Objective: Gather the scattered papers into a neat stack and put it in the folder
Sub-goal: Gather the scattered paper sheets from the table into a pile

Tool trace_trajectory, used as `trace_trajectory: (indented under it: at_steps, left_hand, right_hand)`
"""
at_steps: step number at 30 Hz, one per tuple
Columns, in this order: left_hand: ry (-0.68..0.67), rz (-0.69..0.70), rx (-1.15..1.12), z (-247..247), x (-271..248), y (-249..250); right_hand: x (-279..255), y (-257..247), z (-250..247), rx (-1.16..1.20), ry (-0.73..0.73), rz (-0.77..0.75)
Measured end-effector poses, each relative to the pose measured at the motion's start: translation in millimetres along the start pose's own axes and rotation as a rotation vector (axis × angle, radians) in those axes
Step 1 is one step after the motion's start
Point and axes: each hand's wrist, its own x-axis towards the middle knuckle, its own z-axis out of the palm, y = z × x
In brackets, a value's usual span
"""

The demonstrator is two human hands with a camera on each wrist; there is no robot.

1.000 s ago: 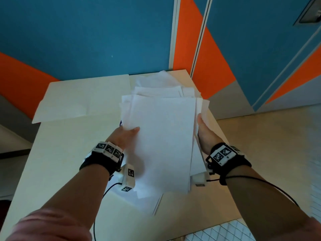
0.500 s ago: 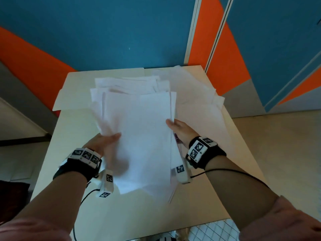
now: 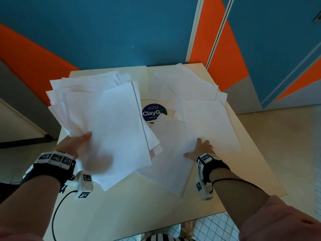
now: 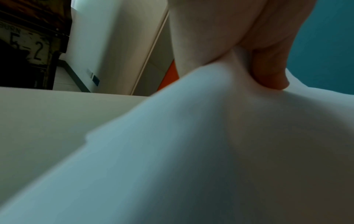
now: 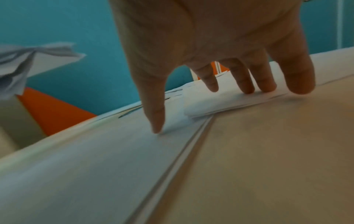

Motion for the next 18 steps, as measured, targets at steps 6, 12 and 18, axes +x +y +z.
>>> trace_trajectory:
  at_steps: [6, 12, 18]
  left_hand:
    - [-0.06, -0.064, -0.01, -26, 28, -14]
    - [-0.123, -0.012, -0.043, -10, 8, 4]
    - [-0.116, 0.007, -0.006, -10, 22, 6]
  right_hand:
    - [1, -10, 15, -0.262, 0.193, -0.172]
    - [-25, -51, 20, -0.28, 0.127, -0.326]
    - [-75, -106, 50, -0.193, -0.06, -0.527]
